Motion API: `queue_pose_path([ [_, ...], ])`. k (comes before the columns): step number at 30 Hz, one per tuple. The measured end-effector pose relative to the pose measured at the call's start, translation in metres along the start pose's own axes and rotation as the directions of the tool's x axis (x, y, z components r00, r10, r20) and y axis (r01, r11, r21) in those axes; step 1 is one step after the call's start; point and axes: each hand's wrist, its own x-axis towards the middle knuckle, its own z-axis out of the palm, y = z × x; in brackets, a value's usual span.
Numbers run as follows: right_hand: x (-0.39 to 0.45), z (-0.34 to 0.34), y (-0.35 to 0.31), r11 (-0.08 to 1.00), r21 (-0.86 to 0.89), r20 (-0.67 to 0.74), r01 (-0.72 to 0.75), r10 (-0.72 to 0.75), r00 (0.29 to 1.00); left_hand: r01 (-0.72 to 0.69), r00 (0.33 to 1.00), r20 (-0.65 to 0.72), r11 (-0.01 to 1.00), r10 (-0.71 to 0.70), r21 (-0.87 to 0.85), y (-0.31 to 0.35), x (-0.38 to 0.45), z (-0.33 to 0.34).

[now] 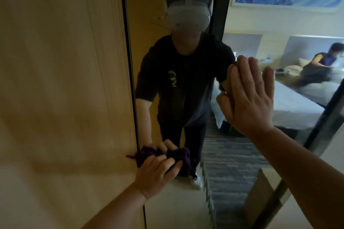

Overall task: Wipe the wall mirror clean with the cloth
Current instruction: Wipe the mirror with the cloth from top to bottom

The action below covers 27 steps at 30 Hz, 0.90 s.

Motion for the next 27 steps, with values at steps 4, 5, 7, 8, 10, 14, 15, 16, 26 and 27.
queue_pose_path([
  [4,0.001,-0.003,-0.002,1.000,0.010,0.032,-0.011,0.010,0.999,0.007,0.987,0.158,0.996,0.007,-0.089,0.025,-0.026,0.001],
  [5,0.002,-0.006,-0.001,1.000,0.015,0.046,-0.009,0.009,0.999,0.009,0.982,0.188,0.993,0.014,-0.120,0.027,-0.025,-0.002],
  [7,0.005,-0.013,0.001,0.999,0.044,0.089,-0.013,0.009,0.996,0.028,0.976,0.219,0.984,0.011,-0.174,0.027,-0.012,-0.011],
  [8,0.005,-0.018,0.002,0.997,0.070,0.103,-0.015,0.007,0.995,0.046,0.978,0.208,0.980,-0.005,-0.192,0.024,0.001,-0.018],
  [10,0.002,-0.030,0.005,0.990,0.137,0.120,-0.037,0.021,0.993,0.105,0.989,0.119,0.974,-0.083,-0.198,0.013,0.044,-0.029],
  [14,-0.019,-0.056,0.026,0.977,0.151,0.190,-0.153,0.123,0.974,0.139,0.975,-0.147,0.971,-0.169,-0.193,-0.019,0.171,-0.057],
  [15,-0.027,-0.059,0.034,0.974,0.123,0.216,-0.191,0.162,0.963,0.125,0.965,-0.204,0.976,-0.162,-0.181,-0.027,0.203,-0.063],
  [16,-0.034,-0.061,0.043,0.970,0.094,0.241,-0.226,0.198,0.950,0.106,0.957,-0.253,0.982,-0.143,-0.153,-0.034,0.232,-0.066],
  [26,-0.063,-0.038,0.068,0.981,0.035,0.146,-0.192,0.185,0.972,0.020,0.961,-0.276,0.998,-0.001,0.064,-0.007,0.249,-0.026],
  [27,-0.064,-0.036,0.067,0.980,0.049,0.126,-0.195,0.187,0.974,-0.018,0.969,-0.244,0.999,0.028,0.042,0.004,0.227,-0.019],
])
